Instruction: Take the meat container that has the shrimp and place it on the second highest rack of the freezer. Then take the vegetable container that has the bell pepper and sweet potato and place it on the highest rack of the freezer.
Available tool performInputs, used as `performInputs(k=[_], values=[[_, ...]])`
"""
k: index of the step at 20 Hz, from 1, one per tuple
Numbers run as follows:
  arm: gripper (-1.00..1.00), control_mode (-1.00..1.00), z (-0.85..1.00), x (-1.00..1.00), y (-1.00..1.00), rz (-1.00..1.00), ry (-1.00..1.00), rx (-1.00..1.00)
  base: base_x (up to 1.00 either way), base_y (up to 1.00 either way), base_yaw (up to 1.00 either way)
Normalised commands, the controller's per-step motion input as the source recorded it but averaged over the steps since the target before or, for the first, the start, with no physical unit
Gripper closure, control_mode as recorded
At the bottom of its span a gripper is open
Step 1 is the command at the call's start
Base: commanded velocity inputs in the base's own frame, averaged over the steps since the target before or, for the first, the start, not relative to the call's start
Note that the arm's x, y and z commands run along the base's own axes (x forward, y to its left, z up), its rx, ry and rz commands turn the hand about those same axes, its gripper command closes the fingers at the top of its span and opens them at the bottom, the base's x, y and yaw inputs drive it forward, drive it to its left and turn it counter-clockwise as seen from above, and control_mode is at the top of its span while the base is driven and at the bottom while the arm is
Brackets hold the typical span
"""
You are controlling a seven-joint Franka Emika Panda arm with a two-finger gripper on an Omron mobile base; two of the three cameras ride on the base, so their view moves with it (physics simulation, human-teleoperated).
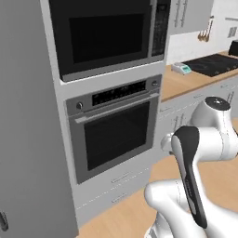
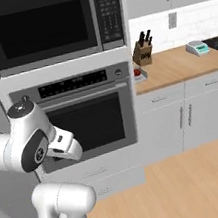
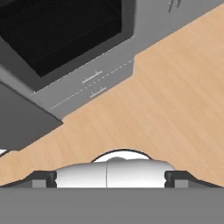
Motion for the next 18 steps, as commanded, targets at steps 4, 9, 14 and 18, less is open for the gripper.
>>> performInputs(k=[4, 9, 14, 18], values=[[-1.00, 1.00, 0.00, 0.00, 0.00, 0.00, 0.00, 0.00, 0.80, -1.00, -0.05], [-1.00, 1.00, 0.00, 0.00, 0.00, 0.00, 0.00, 0.00, 0.88, -1.00, -0.01], [-1.00, 1.00, 0.00, 0.00, 0.00, 0.00, 0.00, 0.00, 0.95, -1.00, 0.00], [-1.00, 1.00, 0.00, 0.00, 0.00, 0.00, 0.00, 0.00, 1.00, -0.92, 0.11]])
